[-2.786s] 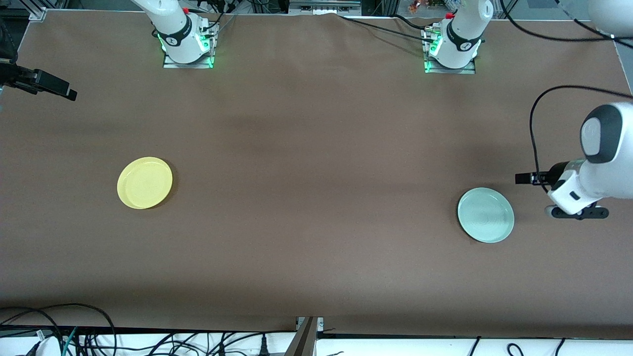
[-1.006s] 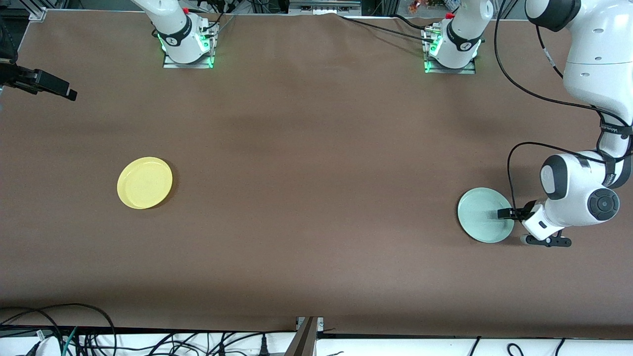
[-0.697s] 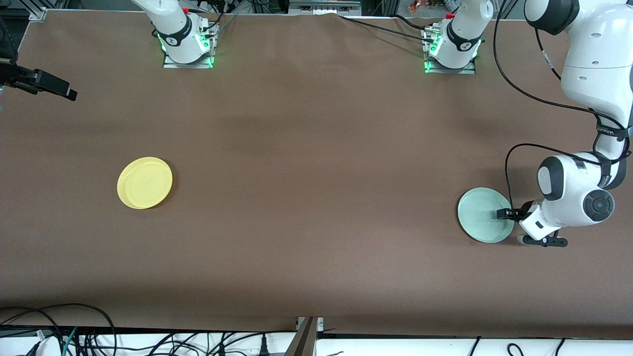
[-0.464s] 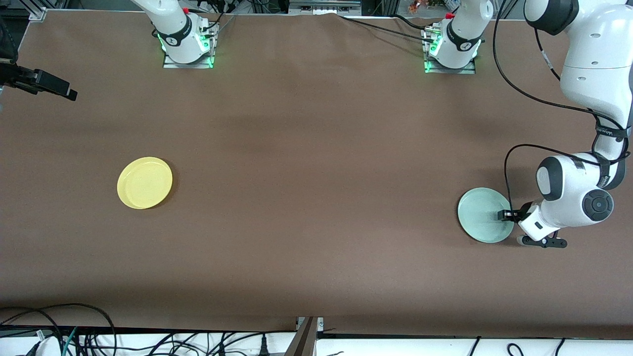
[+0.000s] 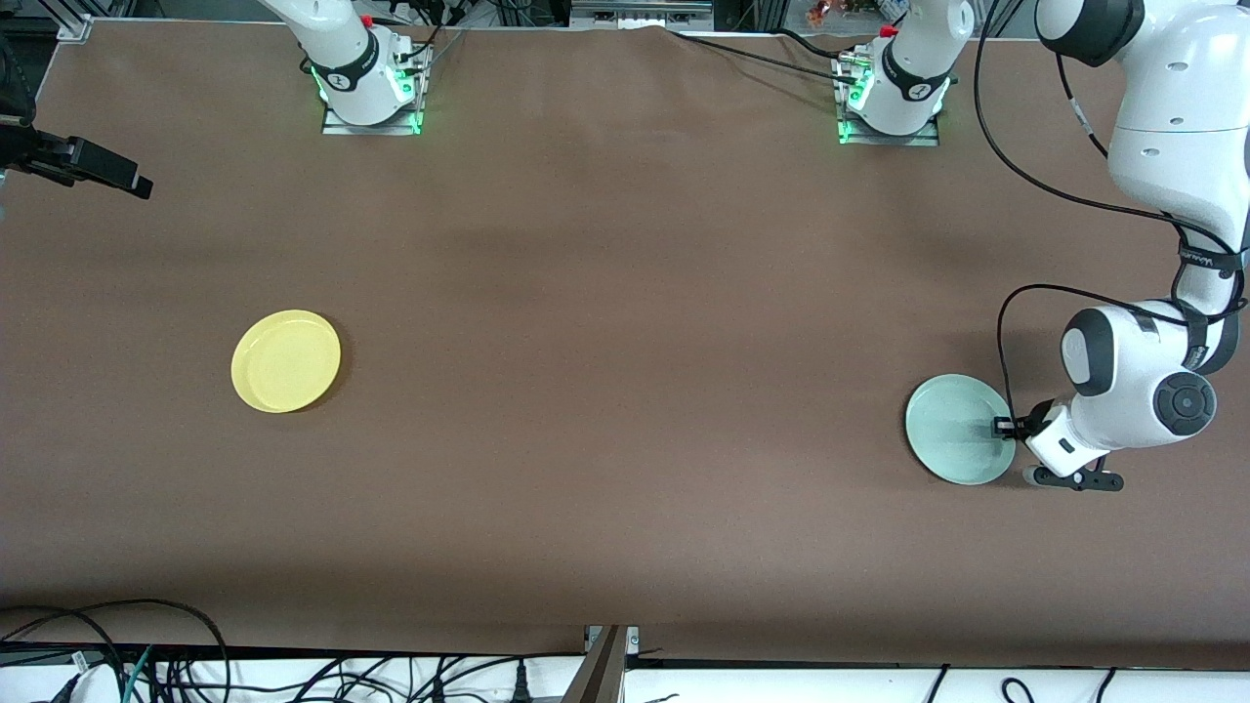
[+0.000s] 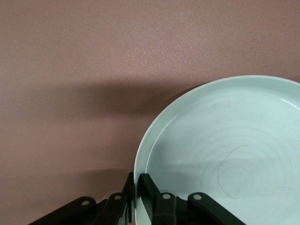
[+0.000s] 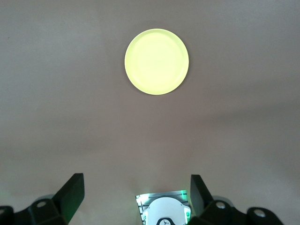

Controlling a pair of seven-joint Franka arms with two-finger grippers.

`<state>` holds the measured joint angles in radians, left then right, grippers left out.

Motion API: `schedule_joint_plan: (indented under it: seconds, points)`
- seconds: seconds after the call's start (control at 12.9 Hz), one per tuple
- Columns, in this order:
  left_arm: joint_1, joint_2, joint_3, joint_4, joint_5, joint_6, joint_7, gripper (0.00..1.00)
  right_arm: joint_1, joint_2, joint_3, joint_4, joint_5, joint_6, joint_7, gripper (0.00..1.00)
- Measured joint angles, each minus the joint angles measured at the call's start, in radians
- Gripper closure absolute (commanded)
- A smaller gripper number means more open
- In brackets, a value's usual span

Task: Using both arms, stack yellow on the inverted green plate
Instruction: 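Lift and flip the green plate with the left gripper toward the table middle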

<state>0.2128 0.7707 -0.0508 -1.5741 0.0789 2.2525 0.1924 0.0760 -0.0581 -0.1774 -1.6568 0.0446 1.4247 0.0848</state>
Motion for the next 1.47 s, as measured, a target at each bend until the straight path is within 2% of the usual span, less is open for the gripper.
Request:
schedule_joint_plan:
  seconds: [0.31, 0.7, 0.93, 1.24, 1.47]
  points:
    - [-0.003, -0.019, -0.015, 0.017, 0.0, 0.003, 0.016, 1.0, 0.0, 0.0, 0.0, 0.0, 0.0, 0.0, 0.0, 0.0]
    - [-0.055, -0.111, -0.039, 0.041, 0.007, -0.018, 0.017, 1.0, 0.0, 0.0, 0.002, 0.0, 0.0, 0.0, 0.0, 0.0]
    - [-0.123, -0.138, -0.041, 0.117, 0.102, -0.108, 0.012, 1.0, 0.0, 0.0, 0.002, 0.0, 0.0, 0.0, 0.0, 0.0]
    - [-0.235, -0.147, -0.039, 0.245, 0.125, -0.239, -0.01, 1.0, 0.0, 0.0, 0.002, 0.0, 0.0, 0.0, 0.0, 0.0]
    - [-0.334, -0.151, -0.041, 0.283, 0.274, -0.25, -0.061, 1.0, 0.0, 0.0, 0.002, 0.0, 0.0, 0.0, 0.0, 0.0]
